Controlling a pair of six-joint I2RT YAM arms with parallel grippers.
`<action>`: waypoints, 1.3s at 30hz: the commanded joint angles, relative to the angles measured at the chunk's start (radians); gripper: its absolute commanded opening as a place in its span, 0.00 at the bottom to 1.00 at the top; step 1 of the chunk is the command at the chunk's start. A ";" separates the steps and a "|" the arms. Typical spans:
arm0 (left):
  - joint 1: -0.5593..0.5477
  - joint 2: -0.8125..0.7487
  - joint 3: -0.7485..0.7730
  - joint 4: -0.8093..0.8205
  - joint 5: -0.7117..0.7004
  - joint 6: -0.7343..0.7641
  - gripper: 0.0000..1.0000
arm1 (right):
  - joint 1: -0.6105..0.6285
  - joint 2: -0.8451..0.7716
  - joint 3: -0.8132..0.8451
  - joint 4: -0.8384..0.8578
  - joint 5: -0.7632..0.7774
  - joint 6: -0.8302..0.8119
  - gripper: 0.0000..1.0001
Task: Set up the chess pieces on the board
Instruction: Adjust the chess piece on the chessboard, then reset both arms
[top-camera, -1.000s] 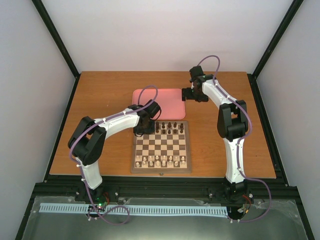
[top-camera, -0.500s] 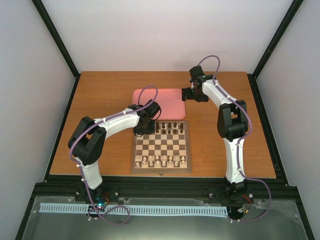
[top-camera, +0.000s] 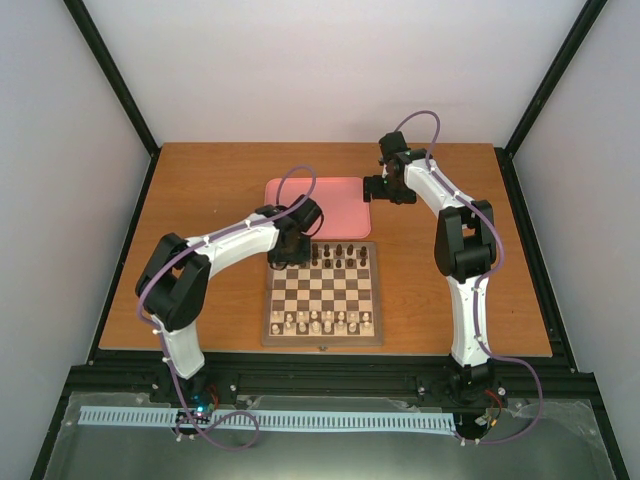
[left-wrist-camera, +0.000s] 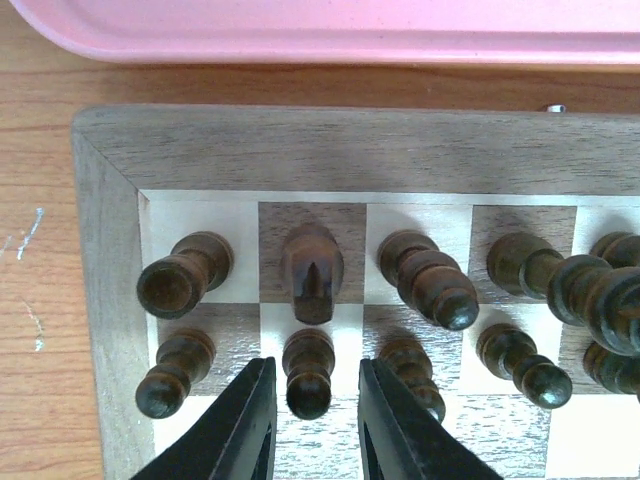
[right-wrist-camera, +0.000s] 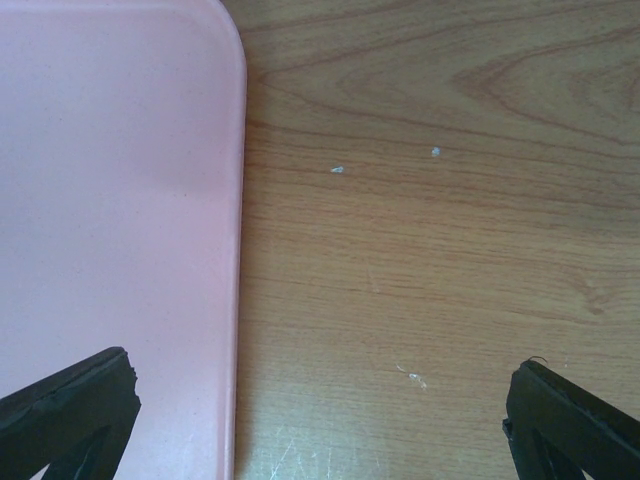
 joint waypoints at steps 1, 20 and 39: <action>-0.011 -0.049 0.043 -0.041 -0.028 0.015 0.25 | -0.008 -0.003 0.021 -0.003 0.002 -0.007 1.00; -0.011 -0.160 0.165 -0.170 -0.069 0.046 0.31 | -0.008 -0.045 0.014 -0.011 0.014 -0.002 1.00; 0.110 -0.301 0.360 -0.284 -0.119 0.144 1.00 | -0.007 -0.144 0.000 -0.054 0.040 0.038 1.00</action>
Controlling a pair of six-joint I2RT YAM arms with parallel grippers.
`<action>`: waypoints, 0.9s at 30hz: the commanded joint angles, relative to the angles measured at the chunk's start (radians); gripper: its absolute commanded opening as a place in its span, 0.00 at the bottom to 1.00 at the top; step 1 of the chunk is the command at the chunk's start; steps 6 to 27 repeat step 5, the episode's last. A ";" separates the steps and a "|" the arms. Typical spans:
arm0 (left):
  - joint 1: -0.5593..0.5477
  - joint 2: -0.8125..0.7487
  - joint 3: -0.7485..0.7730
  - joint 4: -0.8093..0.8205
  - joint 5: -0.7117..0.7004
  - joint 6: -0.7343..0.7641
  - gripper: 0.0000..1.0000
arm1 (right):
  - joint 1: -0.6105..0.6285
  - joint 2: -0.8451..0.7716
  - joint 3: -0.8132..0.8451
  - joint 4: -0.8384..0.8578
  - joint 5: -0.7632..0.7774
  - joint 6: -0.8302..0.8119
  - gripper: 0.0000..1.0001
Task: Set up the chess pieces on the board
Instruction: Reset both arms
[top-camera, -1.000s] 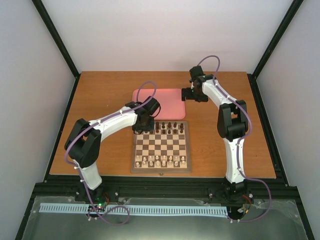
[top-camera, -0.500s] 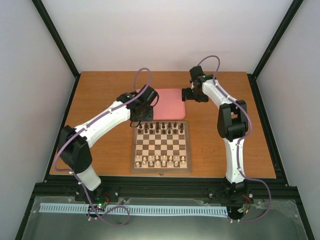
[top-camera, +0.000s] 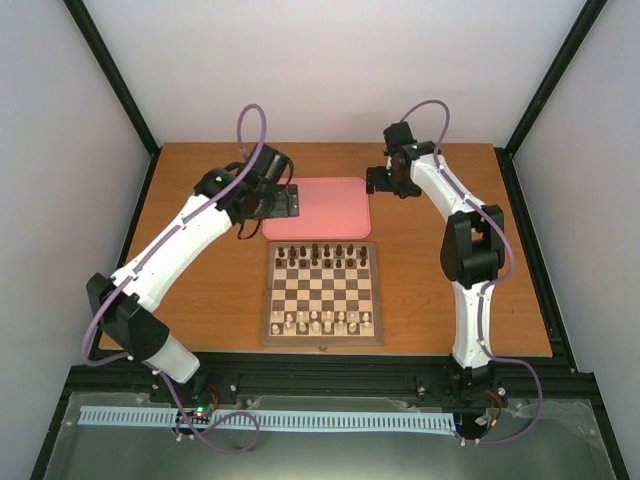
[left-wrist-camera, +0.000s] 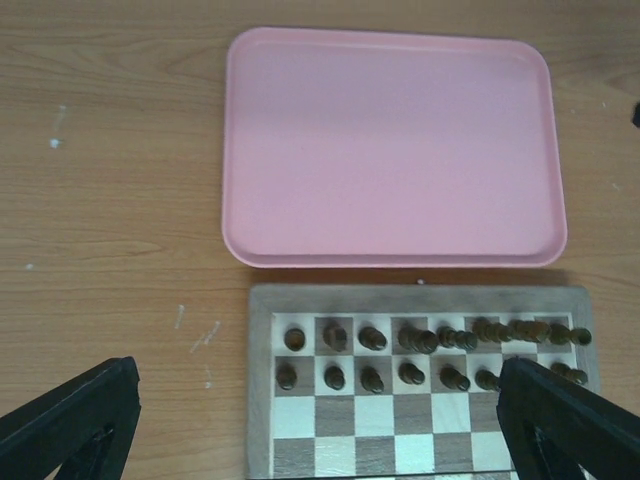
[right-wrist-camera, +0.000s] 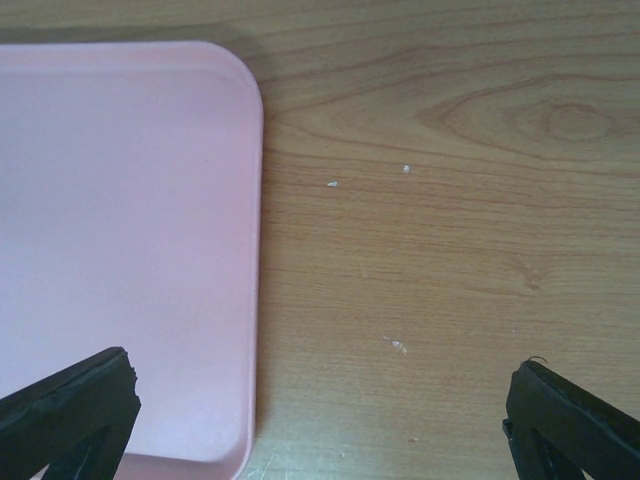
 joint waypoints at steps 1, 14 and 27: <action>0.062 -0.066 0.021 -0.026 0.006 0.037 1.00 | -0.008 -0.077 -0.019 -0.018 0.014 0.013 1.00; 0.088 -0.087 0.034 -0.026 0.005 0.061 1.00 | -0.006 -0.131 -0.086 0.010 0.022 0.026 1.00; 0.088 -0.087 0.034 -0.026 0.005 0.061 1.00 | -0.006 -0.131 -0.086 0.010 0.022 0.026 1.00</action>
